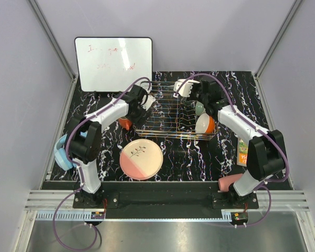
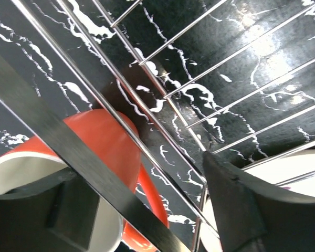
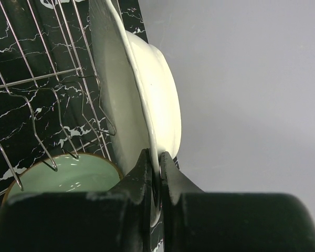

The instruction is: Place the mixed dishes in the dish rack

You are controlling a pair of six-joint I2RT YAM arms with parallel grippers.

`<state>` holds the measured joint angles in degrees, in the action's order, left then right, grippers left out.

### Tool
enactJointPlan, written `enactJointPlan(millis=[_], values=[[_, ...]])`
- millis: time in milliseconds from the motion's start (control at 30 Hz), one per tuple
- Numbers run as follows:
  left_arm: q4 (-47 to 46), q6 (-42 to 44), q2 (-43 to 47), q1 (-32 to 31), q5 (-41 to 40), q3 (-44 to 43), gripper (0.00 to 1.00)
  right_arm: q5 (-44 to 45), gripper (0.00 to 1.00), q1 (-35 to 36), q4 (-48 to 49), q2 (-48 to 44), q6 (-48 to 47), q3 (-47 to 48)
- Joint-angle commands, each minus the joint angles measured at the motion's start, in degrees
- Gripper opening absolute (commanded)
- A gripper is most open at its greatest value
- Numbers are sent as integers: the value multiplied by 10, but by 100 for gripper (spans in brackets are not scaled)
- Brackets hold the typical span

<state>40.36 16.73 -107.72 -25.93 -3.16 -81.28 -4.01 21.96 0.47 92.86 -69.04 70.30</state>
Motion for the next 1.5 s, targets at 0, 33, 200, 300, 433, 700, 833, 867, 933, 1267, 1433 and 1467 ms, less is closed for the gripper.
enactJointPlan(millis=[0,33,200,300,433,700,833,867,933,1267,1433,1467], values=[[-17,9,31,-4,-39,-25,81,-28,0,2,57,-49,25,-3],[-18,12,32,-4,-44,-27,82,-28,0,2,57,-50,26,-3],[-16,18,50,-4,-76,-44,86,-27,0,1,59,-49,25,-2],[-10,16,66,-5,-83,-63,89,-28,0,0,60,-49,28,-3],[4,7,80,-11,-71,-81,93,-28,0,0,62,-50,32,-6],[5,12,18,-31,-69,-117,93,-29,0,-1,69,-51,34,-13],[2,15,-49,-28,-84,-157,93,-31,0,-2,72,-55,35,-17],[3,13,-57,-24,-87,-176,93,-32,0,-2,74,-56,35,-18],[2,3,-75,-18,-87,-193,93,-34,0,-3,75,-59,35,-22],[-10,-14,-57,4,-66,-178,92,-38,0,-9,82,-54,43,-24],[-9,-14,-76,3,-20,-168,78,-35,0,-9,81,-55,38,-24],[-9,-14,-79,1,-15,-164,77,-35,0,-9,81,-55,39,-23]])
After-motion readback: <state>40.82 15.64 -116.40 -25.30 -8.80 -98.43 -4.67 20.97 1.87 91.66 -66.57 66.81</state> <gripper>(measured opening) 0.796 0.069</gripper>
